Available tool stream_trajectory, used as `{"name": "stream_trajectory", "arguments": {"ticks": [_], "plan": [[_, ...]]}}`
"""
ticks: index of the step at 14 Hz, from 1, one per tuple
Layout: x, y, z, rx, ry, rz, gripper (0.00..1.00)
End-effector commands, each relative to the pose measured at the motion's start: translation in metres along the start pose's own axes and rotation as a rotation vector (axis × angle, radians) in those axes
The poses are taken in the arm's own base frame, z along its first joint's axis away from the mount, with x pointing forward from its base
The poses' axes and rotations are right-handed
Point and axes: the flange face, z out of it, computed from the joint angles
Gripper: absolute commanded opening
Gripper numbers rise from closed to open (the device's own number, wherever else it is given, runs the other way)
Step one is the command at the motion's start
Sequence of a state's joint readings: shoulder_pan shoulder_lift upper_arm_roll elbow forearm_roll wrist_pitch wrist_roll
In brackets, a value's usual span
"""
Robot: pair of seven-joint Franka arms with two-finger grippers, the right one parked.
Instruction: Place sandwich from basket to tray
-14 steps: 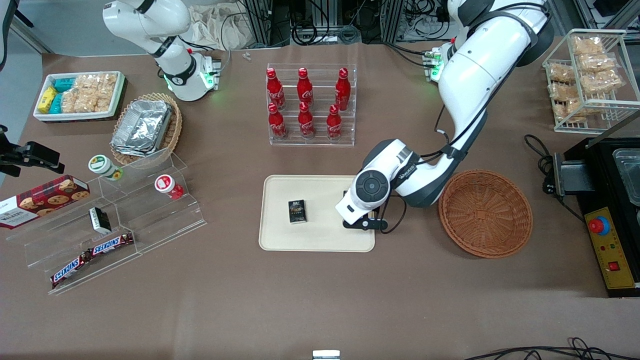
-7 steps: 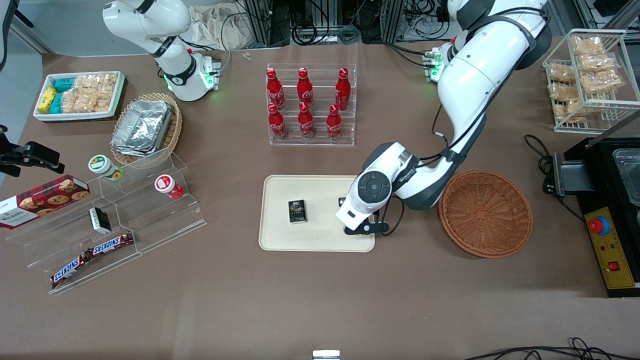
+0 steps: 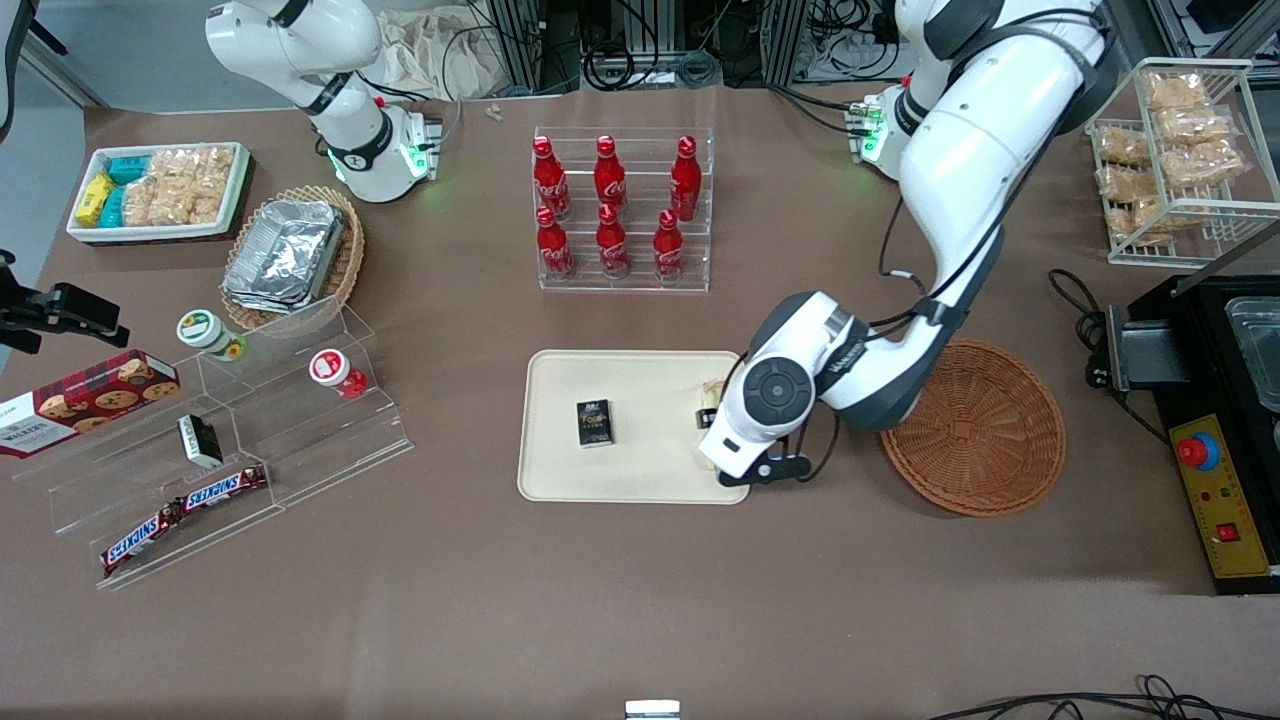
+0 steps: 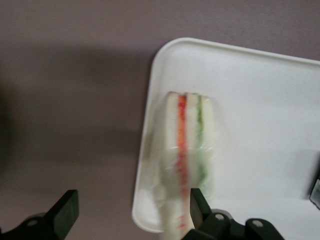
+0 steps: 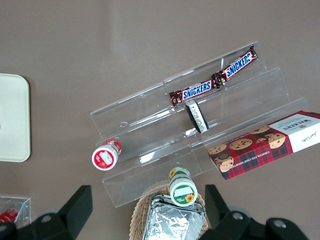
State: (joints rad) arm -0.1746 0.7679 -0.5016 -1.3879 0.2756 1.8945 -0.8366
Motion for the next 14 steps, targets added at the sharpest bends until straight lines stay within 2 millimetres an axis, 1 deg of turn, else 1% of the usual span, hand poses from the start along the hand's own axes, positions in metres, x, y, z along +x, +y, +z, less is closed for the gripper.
{"name": "stream_trajectory", "arguments": {"ticks": [1, 2, 3, 5, 6, 7, 8, 10, 11, 13, 14], "plan": [[-0.016, -0.038, -0.042, 0.077, 0.057, 0.032, 0.98], [-0.024, -0.056, -0.05, 0.084, 0.072, 0.029, 0.94], [-0.029, -0.079, -0.063, 0.052, 0.085, 0.003, 0.91], [-0.04, -0.133, -0.085, 0.023, 0.085, 0.097, 0.92], [-0.045, -0.158, -0.092, 0.01, 0.076, 0.139, 0.92], [-0.048, -0.179, -0.1, 0.015, 0.08, 0.164, 0.92], [-0.048, -0.195, -0.107, 0.023, 0.079, 0.173, 0.92], [-0.04, -0.227, -0.12, 0.04, 0.044, 0.235, 0.92], [-0.034, -0.239, -0.129, 0.046, 0.026, 0.273, 0.92], [-0.024, -0.25, -0.147, 0.055, 0.009, 0.34, 0.94], [-0.017, -0.25, -0.155, 0.06, 0.01, 0.379, 0.95]]}}
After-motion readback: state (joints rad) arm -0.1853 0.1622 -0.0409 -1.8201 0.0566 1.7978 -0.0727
